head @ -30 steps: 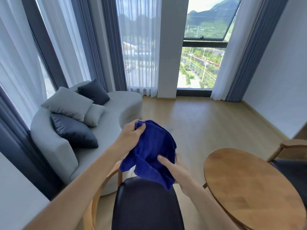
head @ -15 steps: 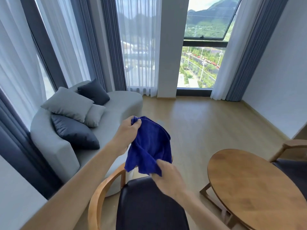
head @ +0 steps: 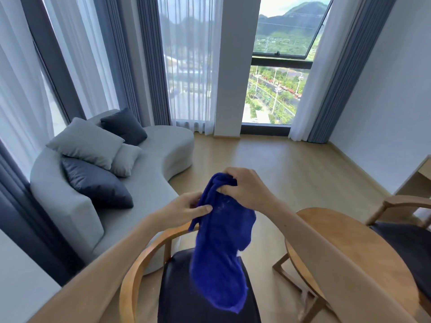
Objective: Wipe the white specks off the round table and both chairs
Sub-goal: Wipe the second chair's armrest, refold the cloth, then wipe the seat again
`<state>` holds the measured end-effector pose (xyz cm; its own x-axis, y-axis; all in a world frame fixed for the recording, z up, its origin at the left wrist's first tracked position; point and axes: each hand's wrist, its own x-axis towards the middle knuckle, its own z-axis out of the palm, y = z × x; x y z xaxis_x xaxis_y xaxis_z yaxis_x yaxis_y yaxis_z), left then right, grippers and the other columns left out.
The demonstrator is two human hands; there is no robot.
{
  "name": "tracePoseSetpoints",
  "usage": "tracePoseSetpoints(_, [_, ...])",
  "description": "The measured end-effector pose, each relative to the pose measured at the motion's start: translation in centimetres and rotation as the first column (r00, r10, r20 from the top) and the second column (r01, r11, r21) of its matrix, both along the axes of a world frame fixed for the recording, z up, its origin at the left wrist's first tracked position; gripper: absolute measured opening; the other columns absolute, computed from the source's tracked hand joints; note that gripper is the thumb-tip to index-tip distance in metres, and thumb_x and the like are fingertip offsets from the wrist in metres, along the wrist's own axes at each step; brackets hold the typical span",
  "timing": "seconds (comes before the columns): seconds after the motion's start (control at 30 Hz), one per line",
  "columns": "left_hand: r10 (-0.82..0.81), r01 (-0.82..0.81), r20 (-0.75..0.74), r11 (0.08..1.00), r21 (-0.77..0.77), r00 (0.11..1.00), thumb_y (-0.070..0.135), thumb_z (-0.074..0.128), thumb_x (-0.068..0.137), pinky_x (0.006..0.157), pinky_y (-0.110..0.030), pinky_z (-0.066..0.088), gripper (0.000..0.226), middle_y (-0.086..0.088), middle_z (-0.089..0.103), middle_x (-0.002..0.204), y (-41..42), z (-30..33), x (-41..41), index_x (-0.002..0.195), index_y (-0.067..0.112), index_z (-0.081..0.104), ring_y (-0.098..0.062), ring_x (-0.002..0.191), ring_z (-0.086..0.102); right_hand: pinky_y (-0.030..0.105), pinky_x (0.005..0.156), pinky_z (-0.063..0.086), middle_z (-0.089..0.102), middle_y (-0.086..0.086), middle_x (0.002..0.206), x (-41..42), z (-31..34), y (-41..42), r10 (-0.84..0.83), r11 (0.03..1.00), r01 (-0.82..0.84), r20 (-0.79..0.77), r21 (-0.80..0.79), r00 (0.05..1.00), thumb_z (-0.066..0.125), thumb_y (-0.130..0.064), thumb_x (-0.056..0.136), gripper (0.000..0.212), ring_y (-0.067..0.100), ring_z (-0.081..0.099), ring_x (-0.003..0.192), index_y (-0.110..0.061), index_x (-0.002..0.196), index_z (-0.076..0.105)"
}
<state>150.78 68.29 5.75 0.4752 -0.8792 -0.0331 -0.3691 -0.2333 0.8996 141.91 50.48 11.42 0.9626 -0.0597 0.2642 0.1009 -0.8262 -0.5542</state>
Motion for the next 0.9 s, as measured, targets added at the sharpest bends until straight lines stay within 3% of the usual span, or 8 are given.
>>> tracePoseSetpoints(0.07, [-0.02,0.02,0.006,0.999,-0.042,1.0,0.03,0.053,0.096,0.089,-0.031,0.053,0.029,-0.003,0.068,0.108,-0.1,0.3,0.3,0.12,0.014,0.058,-0.019,0.1,0.065,0.012,0.065,0.042,0.064,-0.007,0.079,-0.2,0.1,-0.6,-0.023,0.999,0.023,-0.003,0.041,1.0,0.063,-0.016,0.091,0.003,0.006,0.058,0.072,-0.018,0.09,0.064])
tracePoseSetpoints(0.17, [-0.029,0.032,0.04,0.997,-0.071,0.999,0.032,0.055,0.094,0.077,-0.026,0.05,0.02,-0.002,0.063,0.088,-0.4,1.6,0.7,0.1,0.013,0.06,-0.015,0.083,0.06,0.025,0.07,0.049,0.068,0.0,0.081,-1.1,1.0,-2.5,-0.07,0.987,0.072,-0.017,0.141,0.997,0.067,-0.017,0.089,0.003,0.014,0.062,0.076,-0.014,0.089,0.066])
tracePoseSetpoints(0.27, [0.047,-0.036,0.143,0.996,-0.08,0.989,0.023,0.051,0.098,0.066,-0.021,0.043,0.017,0.003,0.056,0.074,-0.6,2.3,1.6,0.089,0.011,0.058,-0.008,0.068,0.052,0.022,0.071,0.05,0.068,-0.002,0.082,-2.2,1.8,-4.4,-0.091,0.972,0.095,-0.032,0.216,0.995,0.07,-0.013,0.087,0.002,0.01,0.063,0.076,-0.015,0.088,0.069])
tracePoseSetpoints(0.4, [0.158,-0.149,0.372,0.987,-0.054,0.915,0.029,0.045,0.096,0.063,-0.028,0.046,0.017,0.014,0.058,0.07,0.3,4.0,3.5,0.082,0.031,0.055,-0.008,0.067,0.053,0.018,0.068,0.048,0.069,-0.005,0.082,-3.5,1.6,-6.6,-0.054,0.986,0.08,-0.176,0.146,0.983,0.072,-0.013,0.085,0.011,0.003,0.062,0.072,-0.022,0.086,0.068])
tracePoseSetpoints(0.57, [0.048,-0.154,0.595,0.98,0.128,0.802,0.026,0.04,0.101,0.065,-0.022,0.042,0.021,0.007,0.062,0.08,0.1,6.5,3.7,0.091,0.024,0.058,-0.01,0.075,0.057,0.015,0.064,0.05,0.069,0.003,0.089,-3.7,-0.3,-7.7,0.016,1.0,-0.019,-0.462,-0.001,0.887,0.064,-0.008,0.089,0.016,0.01,0.062,0.076,-0.004,0.103,0.069])
tracePoseSetpoints(0.67, [0.049,-0.185,0.614,0.97,0.159,0.788,0.026,0.041,0.101,0.062,-0.021,0.038,0.021,0.008,0.059,0.076,0.6,6.3,4.3,0.088,0.022,0.056,-0.009,0.071,0.055,0.011,0.066,0.046,0.067,0.005,0.09,-3.6,-1.6,-8.6,-0.047,0.994,0.001,-0.443,-0.105,0.895,0.058,-0.005,0.091,0.015,0.013,0.06,0.079,-0.004,0.101,0.068])
tracePoseSetpoints(0.77, [0.066,-0.222,0.651,0.962,0.16,0.756,0.023,0.044,0.1,0.061,-0.016,0.034,0.02,0.015,0.056,0.072,1.5,6.5,5.0,0.084,0.028,0.054,-0.005,0.07,0.053,0.028,0.076,0.054,0.068,-0.001,0.09,-3.6,-3.2,-9.6,-0.126,0.992,0.106,-0.376,-0.075,0.918,0.051,-0.01,0.097,0.016,0.015,0.066,0.085,-0.015,0.101,0.065])
tracePoseSetpoints(0.9, [0.046,-0.245,0.663,0.946,0.211,0.747,0.02,0.046,0.1,0.063,-0.012,0.035,0.015,0.017,0.056,0.08,2.6,7.0,6.0,0.096,0.026,0.059,-0.002,0.076,0.053,0.018,0.063,0.042,0.063,-0.006,0.085,-3.2,-3.8,-9.7,-0.222,0.973,0.2,-0.24,-0.115,0.945,0.047,-0.02,0.101,0.016,0.01,0.059,0.078,-0.021,0.096,0.061])
